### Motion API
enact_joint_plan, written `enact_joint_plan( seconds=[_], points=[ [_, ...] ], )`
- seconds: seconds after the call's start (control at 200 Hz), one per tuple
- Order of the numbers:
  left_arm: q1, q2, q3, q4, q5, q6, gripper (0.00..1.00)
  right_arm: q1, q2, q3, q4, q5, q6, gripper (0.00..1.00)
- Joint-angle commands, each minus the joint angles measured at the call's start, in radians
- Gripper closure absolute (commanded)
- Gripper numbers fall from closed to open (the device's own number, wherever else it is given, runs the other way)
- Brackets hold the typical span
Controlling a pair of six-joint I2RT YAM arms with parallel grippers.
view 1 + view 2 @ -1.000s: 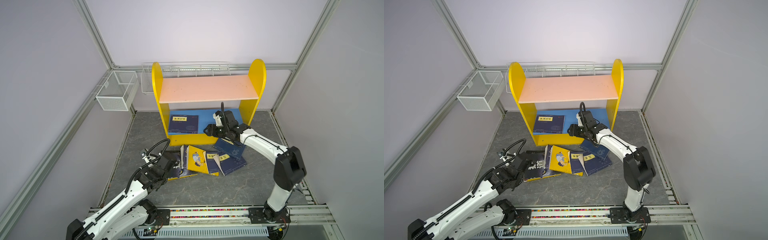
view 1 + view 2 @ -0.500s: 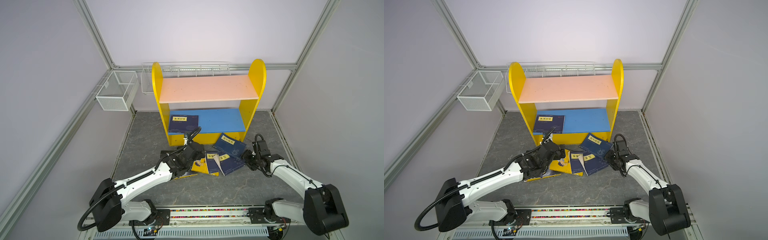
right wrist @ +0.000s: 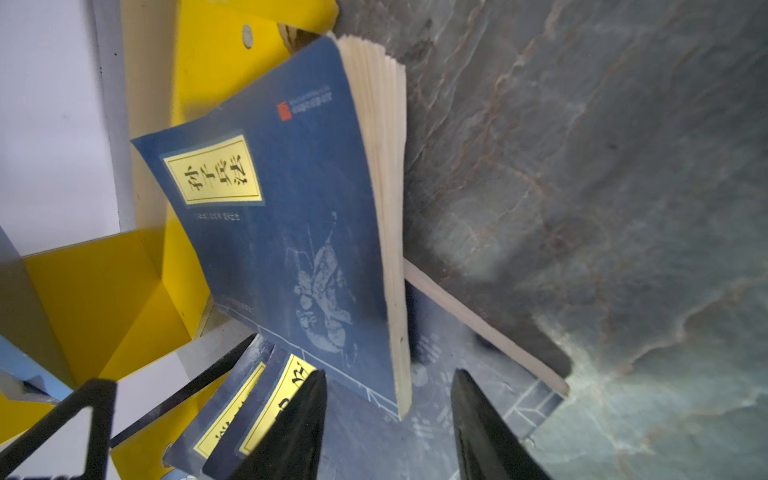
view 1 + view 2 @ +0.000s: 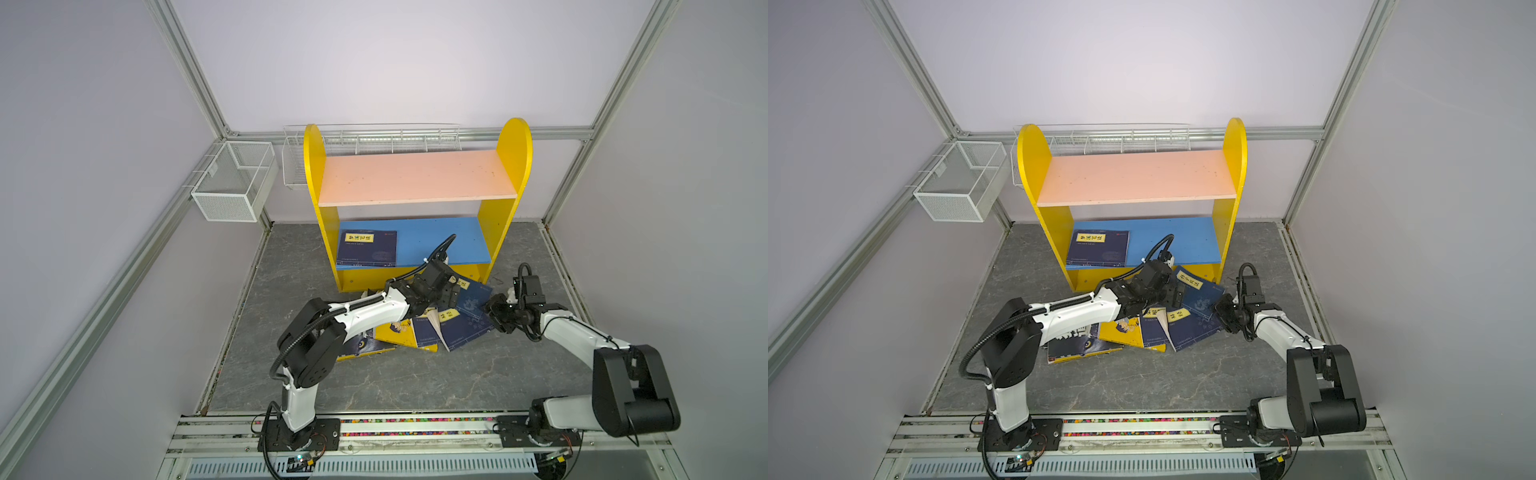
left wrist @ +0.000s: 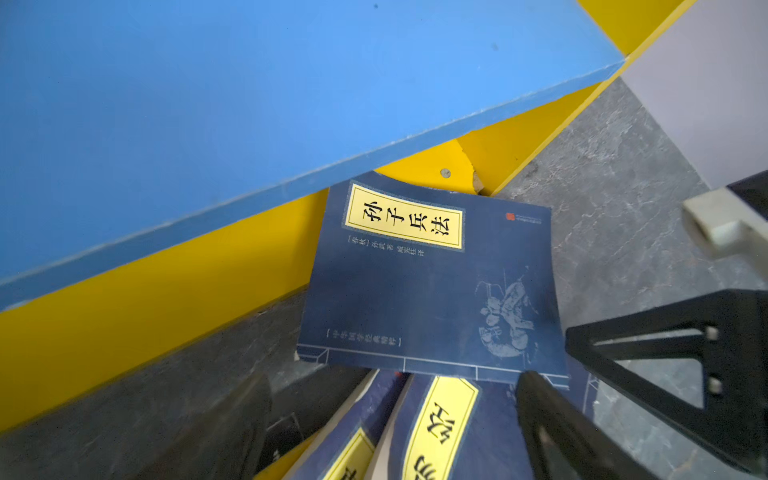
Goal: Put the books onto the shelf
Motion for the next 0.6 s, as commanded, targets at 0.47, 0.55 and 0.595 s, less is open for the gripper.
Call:
enact_joint_plan(
  seconds=[0.47, 0.55, 0.595],
  points=[
    [-0.002, 0.223, 0.156, -0.250, -0.028, 0.036, 0.19, -0.025, 0.130, -0.156, 0.297, -0.147, 0.109, 0.64],
    [-0.002, 0.232, 0.155, -0.257, -0.005, 0.033, 0.22, -0.029, 0.118, -0.163, 0.316, -0.154, 0.116, 0.67],
    [-0.003, 0.238, 0.154, -0.257, 0.010, 0.033, 0.22, -0.030, 0.103, -0.166, 0.328, -0.156, 0.116, 0.69]
  ],
)
